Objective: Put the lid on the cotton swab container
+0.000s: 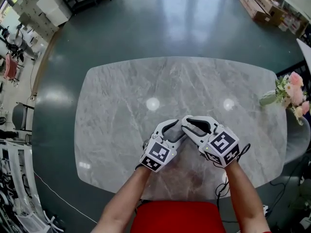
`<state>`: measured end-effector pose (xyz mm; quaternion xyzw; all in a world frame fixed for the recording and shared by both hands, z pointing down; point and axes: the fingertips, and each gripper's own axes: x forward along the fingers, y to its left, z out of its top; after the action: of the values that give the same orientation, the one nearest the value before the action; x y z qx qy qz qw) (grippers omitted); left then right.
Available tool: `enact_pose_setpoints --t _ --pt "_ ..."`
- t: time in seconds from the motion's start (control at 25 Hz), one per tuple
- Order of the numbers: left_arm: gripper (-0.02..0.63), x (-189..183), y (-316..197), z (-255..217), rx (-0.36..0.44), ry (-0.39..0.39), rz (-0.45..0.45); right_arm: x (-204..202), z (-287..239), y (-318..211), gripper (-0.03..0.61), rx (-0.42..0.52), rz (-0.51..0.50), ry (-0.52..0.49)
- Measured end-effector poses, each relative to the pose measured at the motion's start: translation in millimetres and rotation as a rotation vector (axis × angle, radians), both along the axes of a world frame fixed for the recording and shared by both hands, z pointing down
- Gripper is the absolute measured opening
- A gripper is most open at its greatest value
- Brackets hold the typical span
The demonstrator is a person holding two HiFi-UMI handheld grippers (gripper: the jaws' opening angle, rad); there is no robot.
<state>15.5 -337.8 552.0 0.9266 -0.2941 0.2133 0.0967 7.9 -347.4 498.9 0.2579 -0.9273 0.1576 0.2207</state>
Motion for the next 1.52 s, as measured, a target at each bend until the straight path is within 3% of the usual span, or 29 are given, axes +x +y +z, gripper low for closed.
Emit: enact_pose_setpoints --t 0.16,0.32,0.68,0.8,0.92,1.08,1.52 --pt "0.259 -12.8 3.8 -20.6 0.044 0.029 -0.028 9.3 -22.6 1.7 0.129 0.057 0.052 -0.083" --pt "0.259 -22.3 9.8 -64.0 0.129 0.092 -0.055 25.5 -64.0 7.9 0.127 0.192 0.112 -0.171" --pt "0.104 -54.2 49.6 -157.2 0.224 0.243 -0.202 48.0 -136.7 58.7 0.127 0.332 0.215 -0.326" --pt "0.04 -63.2 61.5 -174.3 0.264 0.239 -0.226 57.1 -156.9 74.8 0.109 0.376 0.247 -0.375" --pt "0.018 -66.3 72.2 -192.8 0.32 0.232 -0.22 65.6 -167.8 87.3 0.064 0.405 0.276 -0.391" --pt "0.017 -66.3 88.9 -211.9 0.353 0.221 -0.199 72.4 -169.6 102.4 0.018 0.419 0.294 -0.38" --pt "0.017 -62.8 116.1 -222.8 0.366 0.223 -0.16 75.1 -163.2 129.3 0.017 0.421 0.326 -0.363"
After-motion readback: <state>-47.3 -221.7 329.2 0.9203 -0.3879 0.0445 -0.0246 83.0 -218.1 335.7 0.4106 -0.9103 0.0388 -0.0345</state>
